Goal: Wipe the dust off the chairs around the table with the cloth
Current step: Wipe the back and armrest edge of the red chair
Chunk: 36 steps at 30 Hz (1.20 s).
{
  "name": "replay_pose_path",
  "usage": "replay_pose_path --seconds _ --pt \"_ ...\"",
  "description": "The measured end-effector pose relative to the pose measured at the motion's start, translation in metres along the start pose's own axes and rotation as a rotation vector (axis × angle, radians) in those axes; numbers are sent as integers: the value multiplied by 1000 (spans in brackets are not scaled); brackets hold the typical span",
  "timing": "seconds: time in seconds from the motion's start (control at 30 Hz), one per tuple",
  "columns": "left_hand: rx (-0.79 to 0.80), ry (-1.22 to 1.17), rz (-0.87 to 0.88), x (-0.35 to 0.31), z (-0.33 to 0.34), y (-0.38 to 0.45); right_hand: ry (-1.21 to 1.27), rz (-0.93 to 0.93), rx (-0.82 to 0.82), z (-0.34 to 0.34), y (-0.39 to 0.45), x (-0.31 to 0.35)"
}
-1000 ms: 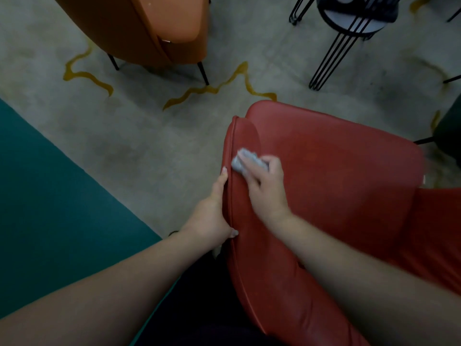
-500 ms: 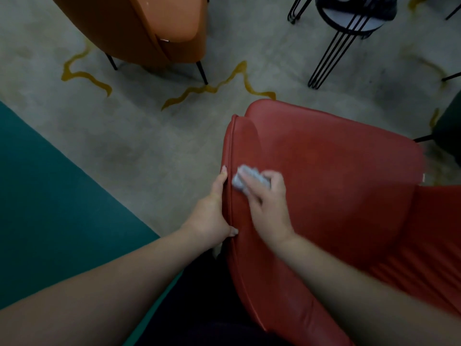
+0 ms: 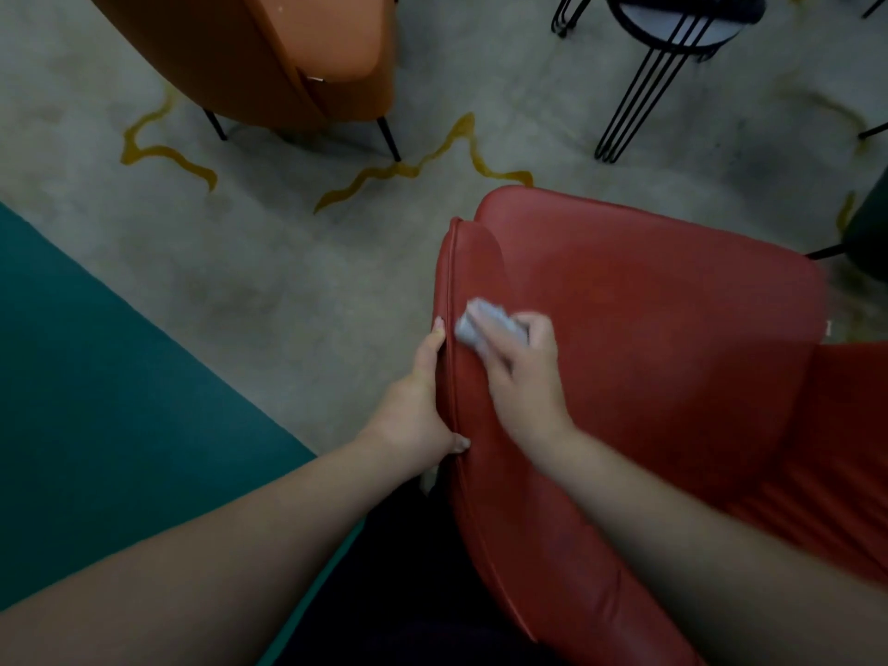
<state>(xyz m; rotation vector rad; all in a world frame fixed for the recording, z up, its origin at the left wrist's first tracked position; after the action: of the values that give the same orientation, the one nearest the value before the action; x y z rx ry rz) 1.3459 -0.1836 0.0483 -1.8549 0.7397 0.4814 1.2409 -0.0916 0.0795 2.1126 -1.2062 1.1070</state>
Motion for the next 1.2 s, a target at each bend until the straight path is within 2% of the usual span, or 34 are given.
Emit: replay_pose_path --seconds 0.07,0.13,0.3,0.47,0.6,0.73,0.8,0.93,1.1,1.2 --pt "17 -9 -1 1 1 0 -41 -47 9 -8 -42 2" --pt "24 1 0 0 1 1 -40 16 -18 -10 -50 -5" --pt "19 19 7 -3 0 -1 -8 209 -94 3 35 -20" --pt "36 -5 -8 -3 1 -1 156 392 0 20 102 -56" --pt "20 23 -1 -3 0 -1 125 257 -11 10 59 -37" --pt "21 33 0 -4 0 -1 34 8 73 -5 -13 -14" --pt "26 25 -4 -5 -1 -2 -18 -32 115 -15 -38 -15" --pt "32 68 6 -13 -2 -6 -61 36 150 -31 -59 -34" --pt "71 205 29 -16 -6 -15 -5 192 -21 -49 -48 -35" --pt "63 299 74 -16 -16 -22 49 240 -50 -55 -31 -24"
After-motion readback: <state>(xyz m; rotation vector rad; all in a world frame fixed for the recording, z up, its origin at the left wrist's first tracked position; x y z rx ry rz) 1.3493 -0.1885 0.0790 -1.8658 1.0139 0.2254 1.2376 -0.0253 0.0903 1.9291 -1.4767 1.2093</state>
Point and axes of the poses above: each hand's wrist, its own y-axis towards the middle knuckle, its own z-axis out of the palm, x = y × z, the point moved 9 cm from there along y, towards the middle knuckle, and after that the axes turned 1 degree about -z, right-handed, at the moved point
